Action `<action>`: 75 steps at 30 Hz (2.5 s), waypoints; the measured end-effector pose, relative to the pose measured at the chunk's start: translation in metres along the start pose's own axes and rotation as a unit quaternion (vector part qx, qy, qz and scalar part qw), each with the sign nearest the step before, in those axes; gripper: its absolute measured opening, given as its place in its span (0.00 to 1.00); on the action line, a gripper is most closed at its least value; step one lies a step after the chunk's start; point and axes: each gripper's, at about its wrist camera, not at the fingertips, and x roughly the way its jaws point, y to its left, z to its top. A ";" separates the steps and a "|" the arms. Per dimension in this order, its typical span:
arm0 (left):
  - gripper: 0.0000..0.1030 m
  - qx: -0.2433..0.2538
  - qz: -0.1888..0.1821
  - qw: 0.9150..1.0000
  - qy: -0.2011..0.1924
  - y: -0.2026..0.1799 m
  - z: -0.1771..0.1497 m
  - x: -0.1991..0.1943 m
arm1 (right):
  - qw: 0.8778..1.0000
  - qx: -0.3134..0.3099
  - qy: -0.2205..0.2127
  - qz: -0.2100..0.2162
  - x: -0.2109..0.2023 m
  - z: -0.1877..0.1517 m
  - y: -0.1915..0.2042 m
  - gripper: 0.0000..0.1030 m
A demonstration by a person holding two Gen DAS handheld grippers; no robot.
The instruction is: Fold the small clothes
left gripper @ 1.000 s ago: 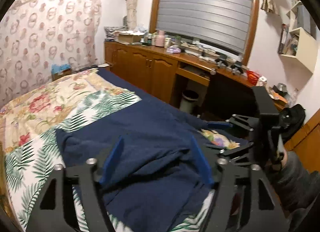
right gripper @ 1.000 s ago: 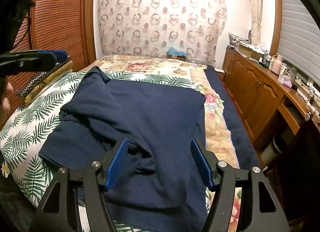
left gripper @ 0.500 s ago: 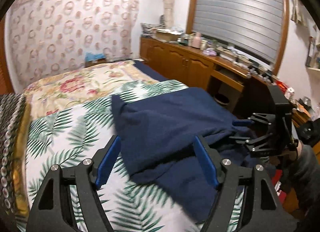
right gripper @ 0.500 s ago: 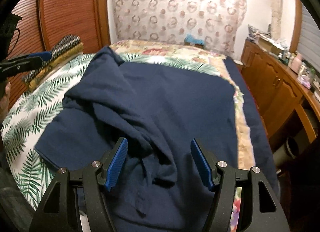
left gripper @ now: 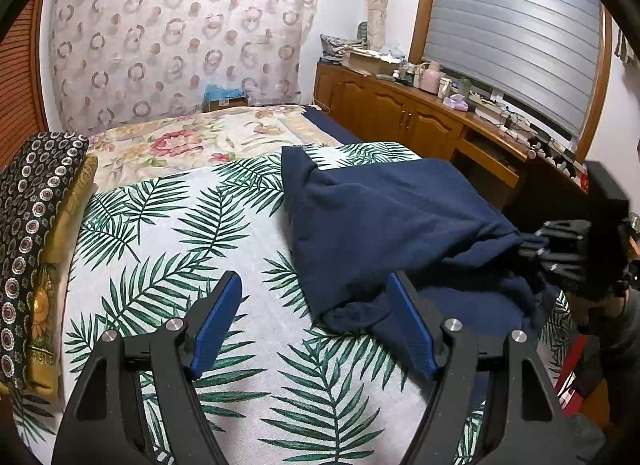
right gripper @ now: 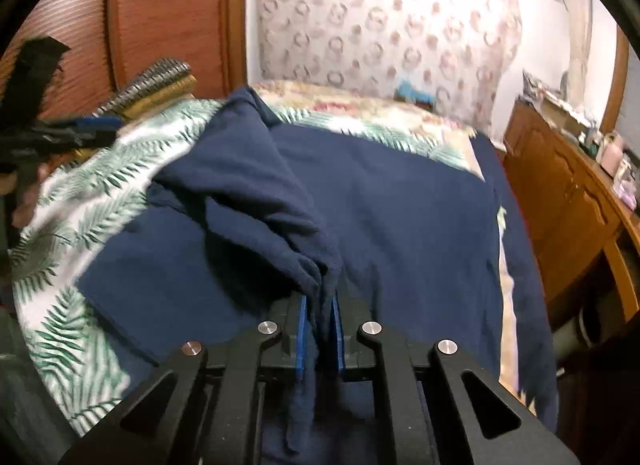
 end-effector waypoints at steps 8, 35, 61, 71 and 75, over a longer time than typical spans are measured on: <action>0.73 0.001 -0.002 1.000 -0.005 0.000 -0.002 -0.004 | 0.997 0.012 -0.073 -0.026 -0.063 0.013 -0.005 0.08; 0.73 0.010 -0.001 1.000 -0.022 -0.010 -0.002 -0.020 | 1.000 -0.010 -0.005 0.027 0.006 0.044 0.034 0.58; 0.73 -0.004 -0.005 1.000 -0.016 -0.004 -0.012 -0.014 | 0.992 -0.044 0.061 0.105 0.079 0.068 0.053 0.06; 0.73 -0.002 -0.011 1.000 -0.014 -0.007 -0.014 -0.013 | 0.998 -0.015 -0.009 -0.057 0.035 0.108 -0.023 0.05; 0.73 0.002 -0.013 1.000 -0.011 -0.009 -0.015 -0.011 | 0.995 0.028 0.002 -0.097 0.047 0.117 -0.066 0.05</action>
